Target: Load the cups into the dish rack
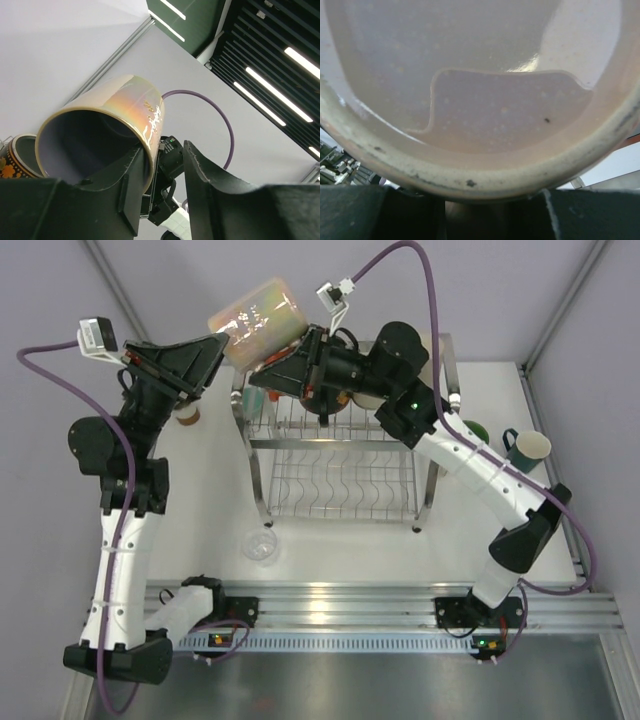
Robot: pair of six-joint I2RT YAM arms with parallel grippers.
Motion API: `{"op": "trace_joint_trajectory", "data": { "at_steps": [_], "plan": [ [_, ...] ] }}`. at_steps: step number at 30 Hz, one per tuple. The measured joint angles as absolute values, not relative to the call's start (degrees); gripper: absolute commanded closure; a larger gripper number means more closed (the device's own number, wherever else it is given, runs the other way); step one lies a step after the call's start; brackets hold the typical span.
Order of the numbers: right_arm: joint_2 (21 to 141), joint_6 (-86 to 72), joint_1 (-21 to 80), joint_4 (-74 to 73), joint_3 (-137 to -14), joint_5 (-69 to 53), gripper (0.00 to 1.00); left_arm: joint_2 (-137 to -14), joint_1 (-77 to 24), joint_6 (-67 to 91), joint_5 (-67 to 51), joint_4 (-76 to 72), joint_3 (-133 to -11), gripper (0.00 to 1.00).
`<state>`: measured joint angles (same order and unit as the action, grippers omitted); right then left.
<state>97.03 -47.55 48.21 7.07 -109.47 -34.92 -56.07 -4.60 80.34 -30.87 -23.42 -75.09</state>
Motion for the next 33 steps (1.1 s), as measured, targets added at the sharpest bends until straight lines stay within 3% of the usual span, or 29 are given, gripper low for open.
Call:
{"op": "trace_joint_trajectory", "data": {
  "at_steps": [9, 12, 15, 22, 29, 33],
  "plan": [
    [95.74, -45.71, 48.18, 5.87, -109.47, -33.69, 1.0, -55.27, -4.64, 80.27, -31.11, -25.61, -75.09, 0.33],
    [95.09, -45.01, 48.18, 5.32, -109.47, -33.61, 1.0, -55.24, -4.64, 80.05, -31.07, -25.8, -75.11, 0.15],
    [93.97, -44.03, 48.18, 3.64, -109.47, -33.74, 1.0, -55.29, -4.64, 79.26, -31.05, -25.17, -75.46, 0.1],
    [90.24, -41.04, 48.18, -0.6, -107.9, -34.76, 1.0, -56.29, -4.64, 73.34, -29.95, -16.08, -84.64, 0.08],
    [84.27, -40.69, 48.21, -1.3, -101.43, -38.2, 1.0, -59.59, -4.67, 60.99, -23.14, 3.97, -103.39, 0.09],
    [80.71, -40.29, 48.29, -2.72, -98.19, -41.23, 1.0, -59.94, -4.67, 55.46, -18.15, 12.95, -107.07, 0.09]
  ]
}}
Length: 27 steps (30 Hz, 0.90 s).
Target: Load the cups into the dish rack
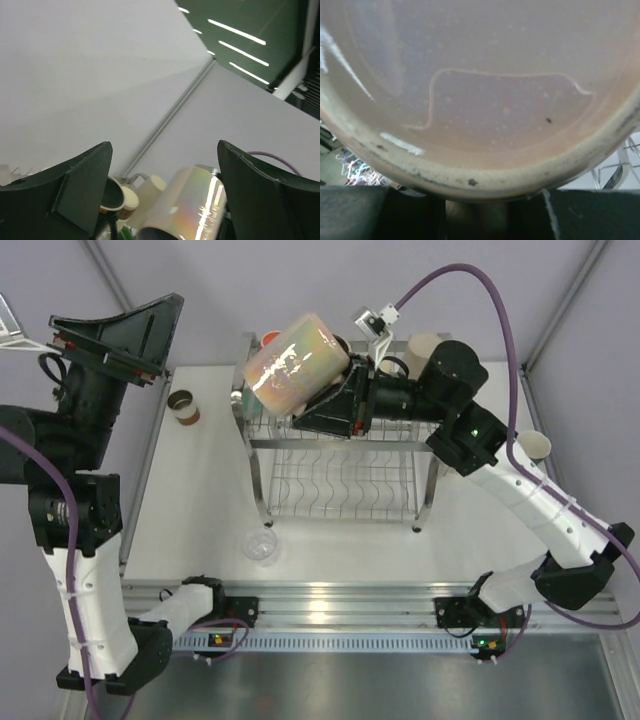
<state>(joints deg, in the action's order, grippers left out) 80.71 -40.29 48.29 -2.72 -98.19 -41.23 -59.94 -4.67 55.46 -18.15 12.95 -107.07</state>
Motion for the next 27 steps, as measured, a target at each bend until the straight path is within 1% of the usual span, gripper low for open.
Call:
{"op": "trace_joint_trajectory", "data": {
  "at_steps": [8, 12, 17, 20, 23, 27],
  "plan": [
    [72.99, -31.38, 50.96, -14.33, -94.74, -43.68, 1.0, -64.62, -4.64, 49.43, -11.57, 25.69, -106.63, 0.1],
    [71.13, -26.57, 52.99, -19.94, -93.38, -42.65, 1.0, -67.57, -4.64, 46.78, -7.75, 31.51, -106.21, 0.1],
    [71.05, -21.08, 56.86, -27.05, -91.72, -37.85, 1.0, -69.43, -4.51, 43.51, -2.04, 38.5, -108.44, 0.1],
    [71.5, -18.02, 60.27, -31.51, -91.22, -32.95, 1.0, -70.04, -3.75, 42.5, -0.03, 40.97, -109.67, 0.1],
    [71.88, -15.51, 64.49, -34.39, -90.67, -27.75, 1.0, -70.22, -1.69, 42.24, 0.38, 42.28, -108.95, 0.11],
    [71.9, -13.37, 69.52, -37.56, -90.63, -21.3, 1.0, -70.89, 3.77, 42.41, -2.02, 43.51, -106.24, 0.11]
  ]
}}
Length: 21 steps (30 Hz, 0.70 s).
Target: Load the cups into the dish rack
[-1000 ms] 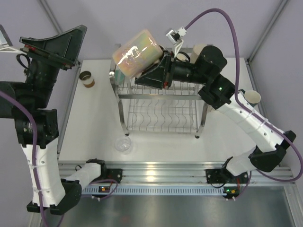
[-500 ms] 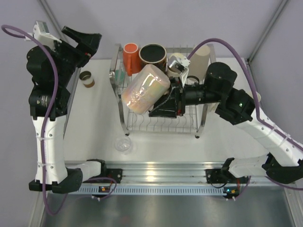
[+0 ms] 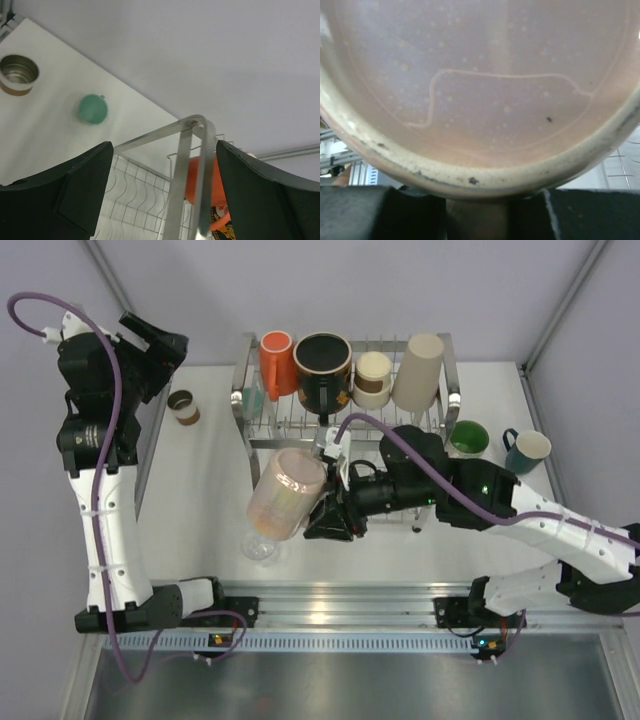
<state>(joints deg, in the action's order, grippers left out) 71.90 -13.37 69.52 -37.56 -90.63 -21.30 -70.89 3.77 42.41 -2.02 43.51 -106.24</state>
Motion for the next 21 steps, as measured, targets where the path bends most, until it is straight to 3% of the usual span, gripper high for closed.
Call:
{"op": "trace_joint_trajectory", "data": {
  "at_steps": [9, 21],
  "plan": [
    [71.9, -11.07, 79.2, -37.19, -85.01, -9.1, 1.0, -73.01, 11.05, 42.3, -8.12, 45.06, -101.73, 0.11],
    [73.8, -10.92, 83.48, -30.57, -72.64, 7.73, 1.0, -72.31, 17.54, 42.35, -14.37, 44.16, -94.37, 0.11]
  ]
}}
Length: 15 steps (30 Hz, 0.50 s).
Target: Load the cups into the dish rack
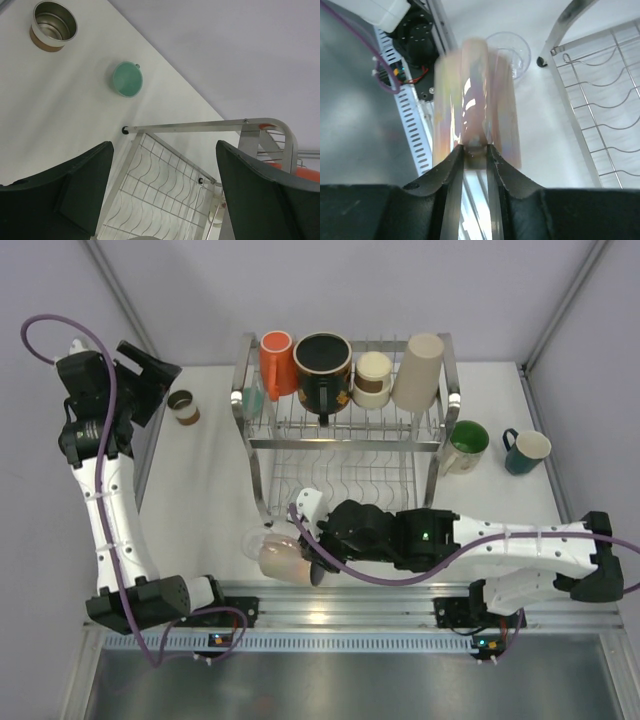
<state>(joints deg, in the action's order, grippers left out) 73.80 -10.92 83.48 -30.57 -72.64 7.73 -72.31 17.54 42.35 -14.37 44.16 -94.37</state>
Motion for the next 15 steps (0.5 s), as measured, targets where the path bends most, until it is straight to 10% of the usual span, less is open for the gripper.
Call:
{"op": "trace_joint_trajectory", "data": {
  "at_steps": [15],
  "plan": [
    [80.9, -13.96, 81.34, -13.28, -63.24, 18.59, 1.0, -65.17, 17.93, 40.4, -13.37, 40.71, -77.01, 0.14]
  ]
}}
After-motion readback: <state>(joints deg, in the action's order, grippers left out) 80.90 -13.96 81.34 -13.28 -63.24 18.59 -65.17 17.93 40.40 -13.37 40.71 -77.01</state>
